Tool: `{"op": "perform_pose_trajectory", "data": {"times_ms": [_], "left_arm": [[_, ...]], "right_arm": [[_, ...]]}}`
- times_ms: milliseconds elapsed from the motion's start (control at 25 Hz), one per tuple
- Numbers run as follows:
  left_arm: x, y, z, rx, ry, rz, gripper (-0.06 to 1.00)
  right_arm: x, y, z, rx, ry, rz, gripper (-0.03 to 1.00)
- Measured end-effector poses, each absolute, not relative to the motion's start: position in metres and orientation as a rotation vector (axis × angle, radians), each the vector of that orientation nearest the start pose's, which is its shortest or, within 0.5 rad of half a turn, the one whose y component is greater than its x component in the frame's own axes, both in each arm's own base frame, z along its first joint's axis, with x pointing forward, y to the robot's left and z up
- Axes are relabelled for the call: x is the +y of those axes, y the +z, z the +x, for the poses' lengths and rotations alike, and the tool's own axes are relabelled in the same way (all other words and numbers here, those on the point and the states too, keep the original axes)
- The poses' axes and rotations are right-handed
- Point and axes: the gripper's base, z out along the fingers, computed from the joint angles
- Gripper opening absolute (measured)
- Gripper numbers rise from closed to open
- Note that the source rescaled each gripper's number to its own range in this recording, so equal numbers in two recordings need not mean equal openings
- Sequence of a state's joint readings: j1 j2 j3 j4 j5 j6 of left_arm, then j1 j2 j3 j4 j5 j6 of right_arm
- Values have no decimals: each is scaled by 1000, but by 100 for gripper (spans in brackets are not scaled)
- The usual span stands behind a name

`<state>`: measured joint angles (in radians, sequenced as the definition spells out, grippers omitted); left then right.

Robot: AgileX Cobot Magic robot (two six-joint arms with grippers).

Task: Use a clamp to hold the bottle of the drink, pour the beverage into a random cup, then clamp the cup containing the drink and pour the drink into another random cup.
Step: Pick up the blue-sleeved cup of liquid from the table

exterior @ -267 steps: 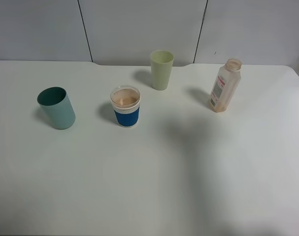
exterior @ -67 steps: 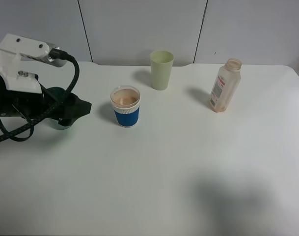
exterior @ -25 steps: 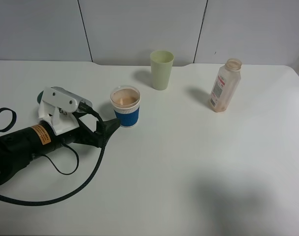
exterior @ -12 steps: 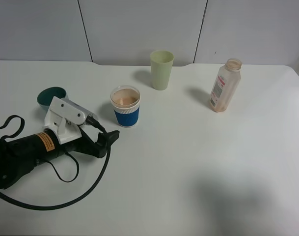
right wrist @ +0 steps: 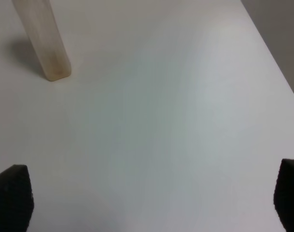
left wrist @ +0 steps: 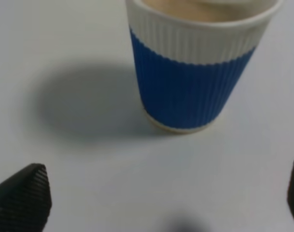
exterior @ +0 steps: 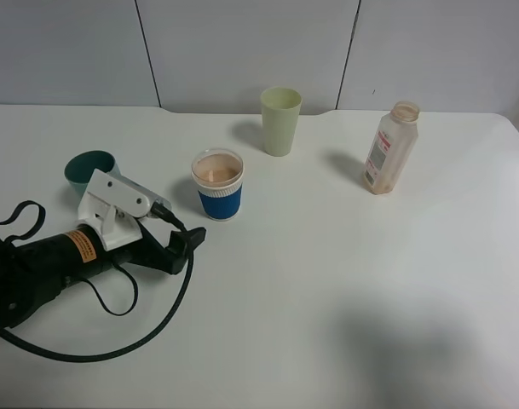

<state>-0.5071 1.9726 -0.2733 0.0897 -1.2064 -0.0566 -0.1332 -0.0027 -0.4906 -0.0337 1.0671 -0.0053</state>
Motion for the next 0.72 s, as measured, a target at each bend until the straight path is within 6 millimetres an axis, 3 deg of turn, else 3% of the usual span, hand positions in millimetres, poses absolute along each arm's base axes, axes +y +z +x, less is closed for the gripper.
{"op": "perform_pose_trajectory", "data": {"times_ms": [720], "left_arm": [[-142, 64, 239, 1893, -436, 531, 98]], "right_arm": [[-2, 274, -5, 2055, -126, 133, 100]]}}
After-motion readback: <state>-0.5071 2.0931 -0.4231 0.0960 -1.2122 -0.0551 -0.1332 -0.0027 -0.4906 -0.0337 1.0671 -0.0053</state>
